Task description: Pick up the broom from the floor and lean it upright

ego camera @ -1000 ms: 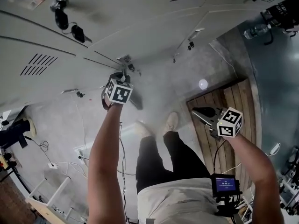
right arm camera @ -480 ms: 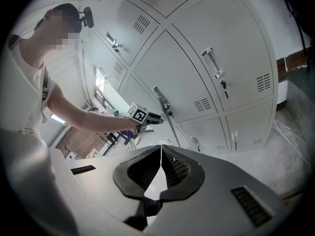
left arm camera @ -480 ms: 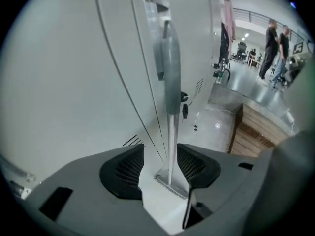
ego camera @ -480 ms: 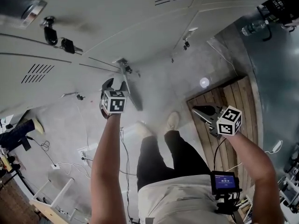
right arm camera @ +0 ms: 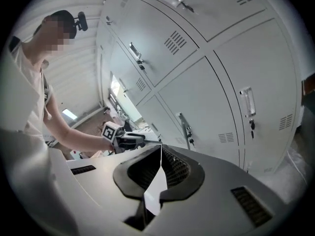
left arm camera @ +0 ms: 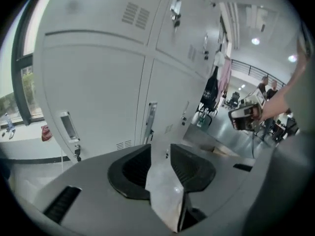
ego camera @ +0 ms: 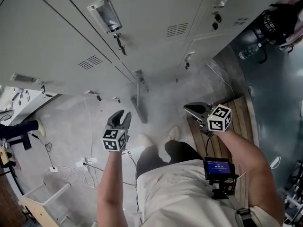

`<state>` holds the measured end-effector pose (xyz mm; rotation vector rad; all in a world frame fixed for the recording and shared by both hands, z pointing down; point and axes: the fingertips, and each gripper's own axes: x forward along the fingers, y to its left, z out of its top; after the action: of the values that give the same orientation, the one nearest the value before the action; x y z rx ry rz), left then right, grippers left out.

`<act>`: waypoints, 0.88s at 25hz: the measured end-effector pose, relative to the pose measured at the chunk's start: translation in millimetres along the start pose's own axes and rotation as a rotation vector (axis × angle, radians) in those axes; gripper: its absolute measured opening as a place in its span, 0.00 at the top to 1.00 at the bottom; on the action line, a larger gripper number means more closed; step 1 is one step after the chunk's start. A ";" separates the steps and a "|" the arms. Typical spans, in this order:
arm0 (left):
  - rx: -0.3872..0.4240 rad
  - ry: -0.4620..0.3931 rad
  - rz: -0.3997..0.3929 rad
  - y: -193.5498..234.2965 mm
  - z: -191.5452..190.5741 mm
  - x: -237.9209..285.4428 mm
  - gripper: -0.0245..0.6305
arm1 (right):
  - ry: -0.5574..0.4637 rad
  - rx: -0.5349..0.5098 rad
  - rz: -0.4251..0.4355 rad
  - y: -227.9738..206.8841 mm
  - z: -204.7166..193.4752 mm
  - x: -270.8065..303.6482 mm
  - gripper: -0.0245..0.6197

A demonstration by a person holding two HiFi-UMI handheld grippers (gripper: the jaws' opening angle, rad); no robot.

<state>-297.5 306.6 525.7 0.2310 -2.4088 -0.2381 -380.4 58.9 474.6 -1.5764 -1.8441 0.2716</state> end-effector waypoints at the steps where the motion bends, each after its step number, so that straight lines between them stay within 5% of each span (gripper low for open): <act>1: -0.010 -0.040 -0.005 -6.7 9.2 -16.6 0.80 | -0.006 -0.019 0.008 4.0 8.8 -1.4 0.94; 10: -0.018 -0.272 0.011 -33.2 56.5 -142.7 0.93 | -0.066 -0.136 0.016 58.4 62.8 -26.7 0.94; 14: 0.008 -0.276 0.046 -37.9 45.1 -163.7 0.95 | -0.138 -0.146 0.012 79.9 77.6 -21.4 0.94; 22: -0.036 -0.278 -0.012 -63.3 30.1 -172.1 0.95 | -0.244 -0.120 0.053 135.6 82.2 -13.6 0.94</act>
<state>-183.3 288.1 380.3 0.2078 -2.6756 -0.3381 -323.4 101.1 332.1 -1.7406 -2.0377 0.3992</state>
